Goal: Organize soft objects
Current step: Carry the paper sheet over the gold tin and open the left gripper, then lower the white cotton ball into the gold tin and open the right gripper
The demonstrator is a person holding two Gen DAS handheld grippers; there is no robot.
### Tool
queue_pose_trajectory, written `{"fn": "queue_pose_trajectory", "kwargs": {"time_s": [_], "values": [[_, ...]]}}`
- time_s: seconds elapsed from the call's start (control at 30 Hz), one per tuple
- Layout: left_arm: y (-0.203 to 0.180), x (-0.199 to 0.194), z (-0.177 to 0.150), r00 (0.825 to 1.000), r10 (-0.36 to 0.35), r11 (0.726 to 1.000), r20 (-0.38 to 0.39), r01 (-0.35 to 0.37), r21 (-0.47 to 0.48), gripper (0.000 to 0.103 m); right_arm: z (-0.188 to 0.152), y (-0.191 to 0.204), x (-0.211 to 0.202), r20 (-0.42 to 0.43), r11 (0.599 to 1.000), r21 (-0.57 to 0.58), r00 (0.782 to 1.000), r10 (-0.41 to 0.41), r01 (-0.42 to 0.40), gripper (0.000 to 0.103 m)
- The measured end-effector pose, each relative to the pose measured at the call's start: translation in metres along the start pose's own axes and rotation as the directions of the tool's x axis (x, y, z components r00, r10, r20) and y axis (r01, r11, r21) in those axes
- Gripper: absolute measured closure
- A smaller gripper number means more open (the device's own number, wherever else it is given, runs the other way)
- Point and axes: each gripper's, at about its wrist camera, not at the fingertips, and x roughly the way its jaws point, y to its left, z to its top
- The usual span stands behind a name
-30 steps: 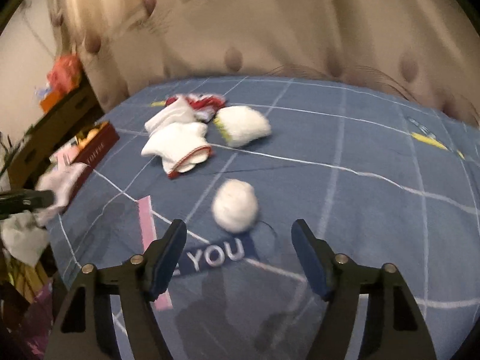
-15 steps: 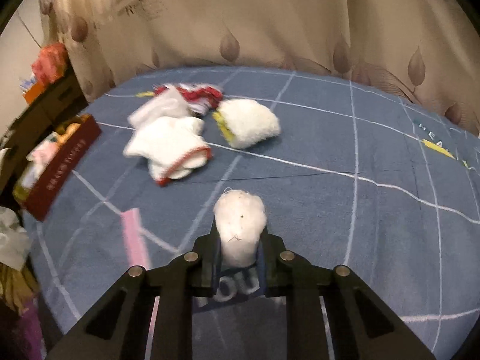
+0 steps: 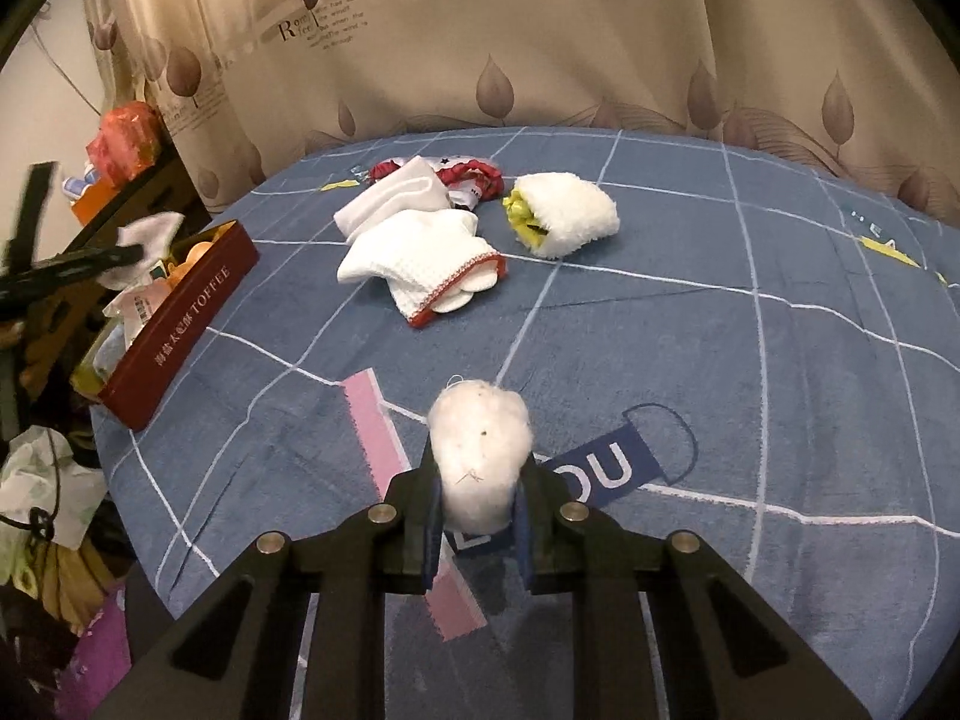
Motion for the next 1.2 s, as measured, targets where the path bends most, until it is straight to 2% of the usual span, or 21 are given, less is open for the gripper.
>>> {"fn": "queue_pose_trajectory", "kwargs": {"time_s": [0.2, 0.3, 0.4, 0.47, 0.5, 0.53, 0.57, 0.6, 0.7, 0.8, 0.93, 1.03, 1.1, 1.2], "values": [[-0.011, 0.026, 0.001, 0.999, 0.009, 0.999, -0.033, -0.007, 0.049, 0.088, 0.008, -0.001, -0.004, 0.011, 1.000, 0.003, 1.000, -0.003, 0.003, 0.086], [-0.013, 0.036, 0.004, 0.998, 0.002, 0.998, -0.068, 0.002, 0.058, 0.079, 0.010, 0.000, -0.003, 0.012, 1.000, 0.004, 1.000, 0.004, -0.004, 0.086], [-0.016, 0.035, 0.007, 0.998, -0.002, 0.998, -0.065, 0.006, 0.068, 0.066, 0.009, 0.003, -0.002, 0.010, 1.000, 0.000, 1.000, 0.009, -0.009, 0.086], [-0.018, 0.029, 0.008, 0.998, 0.043, 0.996, -0.036, -0.040, 0.074, 0.060, 0.008, 0.005, -0.001, 0.009, 1.000, 0.002, 1.000, 0.009, -0.009, 0.086], [-0.019, 0.023, 0.008, 0.997, 0.076, 0.994, -0.007, -0.076, 0.076, 0.047, 0.008, 0.005, -0.001, 0.009, 1.000, 0.003, 1.000, 0.011, -0.011, 0.085], [-0.018, 0.020, 0.008, 0.996, 0.086, 0.993, 0.007, -0.087, 0.078, 0.042, 0.008, 0.006, -0.002, 0.010, 1.000, 0.004, 1.000, 0.012, -0.012, 0.085], [-0.017, 0.014, 0.008, 0.995, 0.093, 0.993, 0.022, -0.094, 0.074, 0.042, 0.008, 0.006, -0.003, 0.010, 1.000, 0.004, 1.000, 0.014, -0.014, 0.085], [-0.015, 0.007, 0.007, 0.994, 0.103, 0.993, 0.041, -0.105, 0.055, 0.042, 0.009, 0.007, -0.004, 0.011, 1.000, 0.004, 1.000, 0.017, -0.017, 0.086], [0.004, -0.033, 0.000, 0.983, 0.129, 0.989, 0.132, -0.117, -0.091, 0.042, 0.013, 0.012, -0.009, 0.022, 0.999, 0.008, 0.999, 0.036, -0.036, 0.086], [0.025, -0.073, -0.028, 0.970, 0.186, 0.957, 0.159, -0.142, -0.252, 0.042, 0.022, 0.027, -0.018, 0.042, 0.994, 0.004, 0.994, 0.105, -0.105, 0.085], [0.041, -0.106, -0.081, 0.958, 0.257, 0.903, 0.130, -0.190, -0.384, 0.039, 0.042, 0.075, -0.024, 0.048, 0.970, -0.060, 0.970, 0.239, -0.236, 0.085], [0.044, -0.119, -0.120, 0.952, 0.296, 0.877, 0.083, -0.236, -0.419, 0.038, 0.059, 0.132, -0.020, 0.010, 0.921, -0.126, 0.928, 0.373, -0.368, 0.085], [0.050, -0.126, -0.142, 0.950, 0.305, 0.854, 0.065, -0.243, -0.460, 0.038, 0.069, 0.172, -0.010, -0.035, 0.878, -0.153, 0.891, 0.453, -0.453, 0.085], [0.065, -0.138, -0.156, 0.949, 0.304, 0.818, 0.089, -0.212, -0.534, 0.038, 0.076, 0.224, 0.011, -0.107, 0.838, -0.187, 0.859, 0.501, -0.513, 0.085]]}}
